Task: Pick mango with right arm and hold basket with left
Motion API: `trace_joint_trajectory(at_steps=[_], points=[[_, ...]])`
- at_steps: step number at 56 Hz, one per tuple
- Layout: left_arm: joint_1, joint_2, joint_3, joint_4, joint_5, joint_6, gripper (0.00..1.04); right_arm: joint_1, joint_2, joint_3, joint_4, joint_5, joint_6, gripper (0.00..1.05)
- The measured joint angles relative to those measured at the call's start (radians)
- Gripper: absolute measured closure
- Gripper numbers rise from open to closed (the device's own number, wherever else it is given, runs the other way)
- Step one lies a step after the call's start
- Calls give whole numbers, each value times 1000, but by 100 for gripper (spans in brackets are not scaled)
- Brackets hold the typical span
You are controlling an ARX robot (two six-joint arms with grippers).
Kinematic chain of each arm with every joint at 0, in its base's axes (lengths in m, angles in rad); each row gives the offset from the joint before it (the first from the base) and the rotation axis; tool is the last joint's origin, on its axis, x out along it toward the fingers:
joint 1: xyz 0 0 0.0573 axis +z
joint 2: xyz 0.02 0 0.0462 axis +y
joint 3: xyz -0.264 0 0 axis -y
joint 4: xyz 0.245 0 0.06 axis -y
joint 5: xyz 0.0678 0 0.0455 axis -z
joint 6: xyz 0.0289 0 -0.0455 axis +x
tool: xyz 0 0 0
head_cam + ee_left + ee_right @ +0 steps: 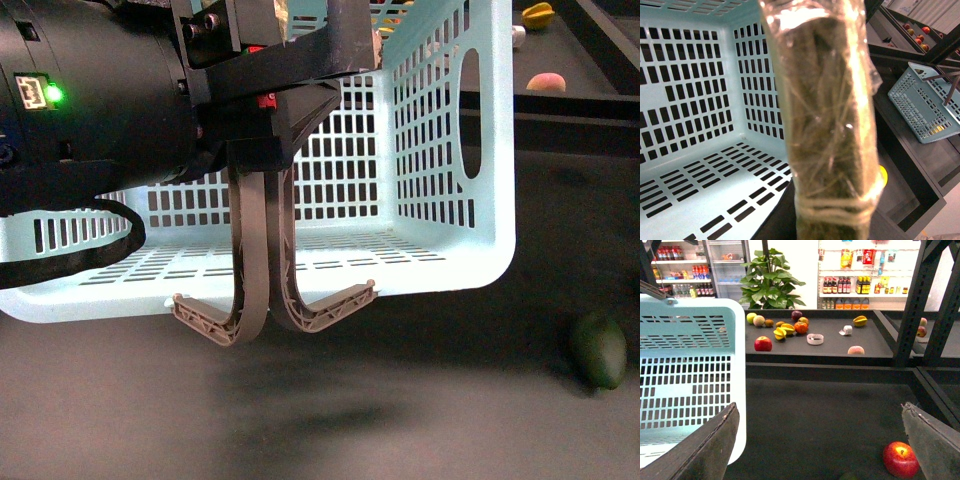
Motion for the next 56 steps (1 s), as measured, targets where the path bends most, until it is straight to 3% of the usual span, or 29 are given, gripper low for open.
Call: trace_joint_trajectory(at_steps=[56], points=[[0, 0, 0, 0, 0, 0, 96, 0, 0, 0, 0, 0, 0, 8]])
